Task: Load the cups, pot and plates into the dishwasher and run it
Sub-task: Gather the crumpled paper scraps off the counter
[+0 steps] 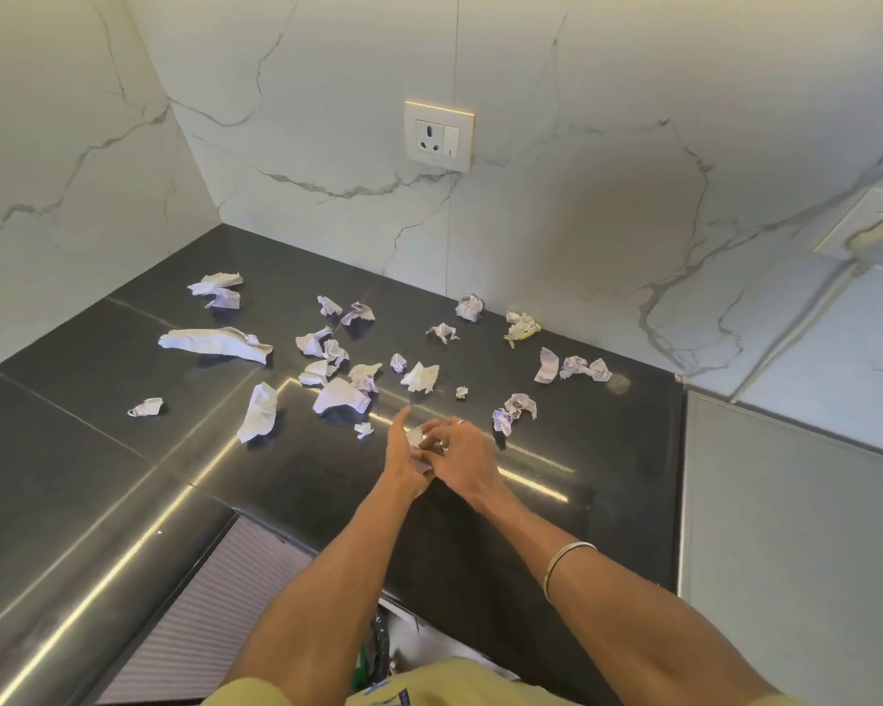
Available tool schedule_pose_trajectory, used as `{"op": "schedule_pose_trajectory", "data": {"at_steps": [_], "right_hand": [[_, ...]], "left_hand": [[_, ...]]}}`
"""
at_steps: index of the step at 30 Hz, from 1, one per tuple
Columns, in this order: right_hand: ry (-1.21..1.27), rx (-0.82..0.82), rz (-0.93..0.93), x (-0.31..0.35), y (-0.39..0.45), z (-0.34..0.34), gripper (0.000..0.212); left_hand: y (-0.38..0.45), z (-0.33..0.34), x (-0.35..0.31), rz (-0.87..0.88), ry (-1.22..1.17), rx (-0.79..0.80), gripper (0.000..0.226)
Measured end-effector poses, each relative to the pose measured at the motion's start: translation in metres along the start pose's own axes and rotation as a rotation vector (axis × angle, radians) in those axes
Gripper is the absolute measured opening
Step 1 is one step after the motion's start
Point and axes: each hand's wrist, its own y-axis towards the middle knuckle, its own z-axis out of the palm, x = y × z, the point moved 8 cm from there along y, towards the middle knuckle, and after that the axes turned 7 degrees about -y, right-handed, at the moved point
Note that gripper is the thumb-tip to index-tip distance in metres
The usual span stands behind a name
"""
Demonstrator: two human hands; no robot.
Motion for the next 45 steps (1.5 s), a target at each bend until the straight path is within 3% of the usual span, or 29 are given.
{"op": "schedule_pose_trajectory", "data": {"at_steps": [4, 7, 12, 17, 21, 25, 32, 36, 38, 42, 45], "right_hand": [[-0.022, 0.021, -0.131, 0.005, 0.0, -0.01, 0.019], [-0.014, -0.132, -0.04, -0.012, 0.016, -0.036, 0.028], [-0.132, -0.186, 0.089, -0.06, 0.035, -0.06, 0.022], [-0.246, -0.017, 0.102, -0.091, 0.029, -0.043, 0.031], [-0.14, -0.077, 0.177, -0.103, 0.014, -0.038, 0.015], [-0.018, -0.111, 0.22, -0.102, 0.012, -0.038, 0.009], [0.205, -0.293, 0.068, -0.046, 0.02, -0.045, 0.013], [0.293, -0.198, 0.001, -0.013, 0.023, -0.026, 0.017], [0.159, -0.109, -0.032, -0.008, 0.023, -0.006, 0.023], [-0.053, -0.148, -0.114, -0.008, 0.013, 0.0, 0.01], [-0.078, -0.161, -0.23, -0.006, 0.008, -0.008, 0.014]], "left_hand": [[0.011, -0.016, -0.005, 0.064, 0.074, -0.152, 0.03], [0.015, -0.01, -0.007, 0.062, 0.044, -0.168, 0.027], [0.02, 0.008, -0.002, -0.04, 0.109, -0.012, 0.031], [0.022, 0.024, 0.007, -0.02, 0.076, 0.039, 0.029], [0.022, 0.023, -0.002, -0.007, -0.201, 0.093, 0.023], [0.023, 0.02, -0.004, -0.016, -0.209, 0.14, 0.025], [0.024, 0.026, 0.001, -0.049, -0.161, 0.147, 0.034], [0.024, 0.024, -0.001, 0.009, -0.169, 0.119, 0.036], [0.021, 0.023, 0.0, 0.034, -0.194, 0.09, 0.037], [0.015, 0.017, 0.004, 0.003, -0.159, 0.096, 0.043], [0.016, 0.018, 0.002, 0.032, -0.066, 0.078, 0.027]]}}
